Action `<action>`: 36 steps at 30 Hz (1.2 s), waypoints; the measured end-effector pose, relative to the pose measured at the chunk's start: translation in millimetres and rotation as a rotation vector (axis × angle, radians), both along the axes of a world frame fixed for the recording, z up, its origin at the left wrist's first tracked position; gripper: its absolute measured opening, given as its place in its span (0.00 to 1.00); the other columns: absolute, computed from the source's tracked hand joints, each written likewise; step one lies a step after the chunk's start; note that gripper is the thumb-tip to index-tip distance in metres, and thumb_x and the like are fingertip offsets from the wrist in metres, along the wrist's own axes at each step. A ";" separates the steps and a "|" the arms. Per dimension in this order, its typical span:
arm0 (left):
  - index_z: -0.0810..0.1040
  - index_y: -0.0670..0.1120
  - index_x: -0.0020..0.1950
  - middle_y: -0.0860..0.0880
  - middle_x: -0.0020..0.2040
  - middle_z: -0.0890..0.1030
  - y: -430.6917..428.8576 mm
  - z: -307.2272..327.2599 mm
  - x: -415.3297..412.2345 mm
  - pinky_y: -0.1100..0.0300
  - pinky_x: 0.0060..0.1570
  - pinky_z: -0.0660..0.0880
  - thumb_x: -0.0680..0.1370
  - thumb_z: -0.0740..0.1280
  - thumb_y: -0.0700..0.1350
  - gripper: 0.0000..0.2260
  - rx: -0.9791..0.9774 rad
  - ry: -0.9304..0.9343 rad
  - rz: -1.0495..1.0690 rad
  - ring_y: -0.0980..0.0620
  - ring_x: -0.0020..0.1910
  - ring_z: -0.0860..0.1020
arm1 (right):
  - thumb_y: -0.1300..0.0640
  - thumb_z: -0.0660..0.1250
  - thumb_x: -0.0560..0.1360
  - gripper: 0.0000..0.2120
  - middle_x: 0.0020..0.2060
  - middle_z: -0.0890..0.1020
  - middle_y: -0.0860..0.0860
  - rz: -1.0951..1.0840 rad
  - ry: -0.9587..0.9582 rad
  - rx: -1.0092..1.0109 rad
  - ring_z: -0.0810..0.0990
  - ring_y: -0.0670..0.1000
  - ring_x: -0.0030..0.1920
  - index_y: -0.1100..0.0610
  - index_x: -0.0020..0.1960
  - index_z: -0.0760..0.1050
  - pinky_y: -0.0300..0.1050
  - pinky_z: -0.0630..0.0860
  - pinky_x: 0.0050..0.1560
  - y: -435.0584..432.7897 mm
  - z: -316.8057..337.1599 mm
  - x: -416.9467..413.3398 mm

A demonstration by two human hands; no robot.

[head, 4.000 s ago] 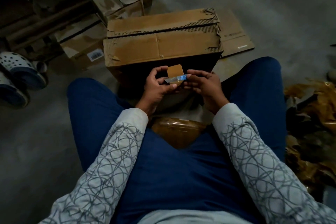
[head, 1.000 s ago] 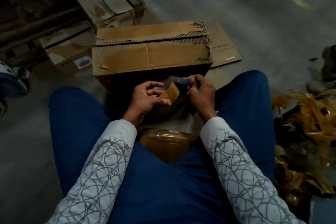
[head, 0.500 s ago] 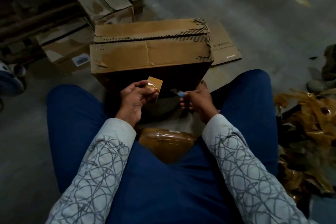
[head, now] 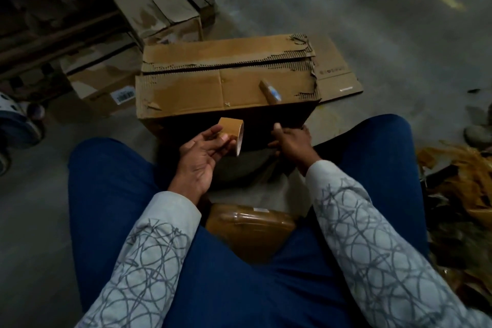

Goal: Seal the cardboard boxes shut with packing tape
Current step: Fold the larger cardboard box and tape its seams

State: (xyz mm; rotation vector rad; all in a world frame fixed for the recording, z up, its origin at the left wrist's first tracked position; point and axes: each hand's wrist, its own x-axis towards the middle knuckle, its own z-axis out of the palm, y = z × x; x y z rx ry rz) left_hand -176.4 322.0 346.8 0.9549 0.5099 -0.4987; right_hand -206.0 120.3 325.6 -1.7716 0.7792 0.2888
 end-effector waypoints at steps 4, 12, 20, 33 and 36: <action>0.81 0.38 0.56 0.43 0.48 0.86 -2.5 0.6 -4.6 0.57 0.56 0.81 0.76 0.66 0.29 0.11 -0.050 -0.006 -0.021 0.48 0.48 0.85 | 0.43 0.67 0.79 0.19 0.57 0.83 0.52 0.241 -0.155 0.045 0.84 0.50 0.55 0.50 0.66 0.74 0.53 0.80 0.60 26.6 6.7 -8.2; 0.79 0.36 0.59 0.40 0.48 0.85 4.8 8.7 -7.1 0.56 0.53 0.82 0.76 0.66 0.30 0.12 -0.160 0.016 -0.025 0.48 0.47 0.85 | 0.55 0.75 0.74 0.47 0.65 0.79 0.56 0.412 -0.395 -0.196 0.81 0.53 0.62 0.48 0.81 0.48 0.48 0.76 0.64 60.0 5.0 -29.7; 0.80 0.36 0.59 0.39 0.54 0.84 13.8 16.6 -10.2 0.61 0.50 0.82 0.70 0.66 0.30 0.18 -0.217 -0.018 -0.205 0.47 0.53 0.84 | 0.65 0.69 0.76 0.32 0.66 0.78 0.51 0.374 -0.593 -0.212 0.79 0.48 0.62 0.45 0.75 0.66 0.30 0.74 0.61 64.1 6.1 -33.2; 0.74 0.42 0.55 0.40 0.49 0.83 14.7 13.4 -5.4 0.58 0.49 0.80 0.75 0.62 0.24 0.15 -0.091 -0.049 -0.110 0.46 0.43 0.85 | 0.64 0.68 0.73 0.22 0.56 0.83 0.51 0.355 -0.561 -0.241 0.83 0.49 0.53 0.51 0.65 0.75 0.51 0.81 0.56 63.7 1.2 -27.3; 0.75 0.42 0.55 0.42 0.48 0.82 14.8 15.1 -6.0 0.57 0.49 0.81 0.75 0.63 0.25 0.16 -0.062 -0.069 -0.092 0.47 0.44 0.85 | 0.58 0.70 0.76 0.13 0.55 0.83 0.48 0.265 -0.530 0.080 0.82 0.47 0.56 0.49 0.60 0.79 0.53 0.81 0.58 68.0 3.9 -28.8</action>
